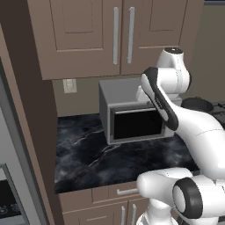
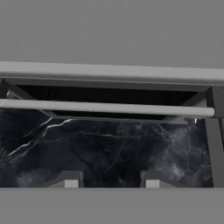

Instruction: Open the cabinet and move the ladle to the pot. Then close the cabinet.

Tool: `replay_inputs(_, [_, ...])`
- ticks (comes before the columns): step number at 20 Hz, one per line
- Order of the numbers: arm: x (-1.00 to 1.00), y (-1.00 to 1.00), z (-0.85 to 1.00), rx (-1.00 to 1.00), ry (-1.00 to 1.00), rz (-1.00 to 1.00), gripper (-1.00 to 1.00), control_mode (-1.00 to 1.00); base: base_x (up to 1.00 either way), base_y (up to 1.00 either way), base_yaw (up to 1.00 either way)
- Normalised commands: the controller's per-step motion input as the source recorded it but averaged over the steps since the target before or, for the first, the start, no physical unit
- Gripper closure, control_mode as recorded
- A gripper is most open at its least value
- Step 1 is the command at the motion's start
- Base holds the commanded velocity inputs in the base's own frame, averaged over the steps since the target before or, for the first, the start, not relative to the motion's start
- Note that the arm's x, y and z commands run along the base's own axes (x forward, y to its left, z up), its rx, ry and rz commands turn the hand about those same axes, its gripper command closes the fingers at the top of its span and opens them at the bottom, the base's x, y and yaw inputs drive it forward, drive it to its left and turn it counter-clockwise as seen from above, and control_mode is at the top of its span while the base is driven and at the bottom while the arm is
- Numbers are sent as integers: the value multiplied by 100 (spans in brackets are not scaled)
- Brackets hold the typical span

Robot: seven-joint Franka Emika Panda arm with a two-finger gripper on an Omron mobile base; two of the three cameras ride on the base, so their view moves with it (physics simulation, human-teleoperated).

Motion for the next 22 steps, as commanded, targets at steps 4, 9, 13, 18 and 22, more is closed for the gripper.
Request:
replay_inputs(4, [-18,0,0,0,-2,0,-100,-100,0,0,0])
replay_inputs(9, [-29,0,0,0,-9,0,-100,-100,0,0,0])
replay_inputs(13, [-6,1,10,0,-8,0,-100,-100,0,0,0])
replay_inputs(18, [-3,0,24,0,-5,0,-100,-100,0,0,0])
replay_inputs(22, [0,0,23,0,-5,0,-100,-100,0,0,0])
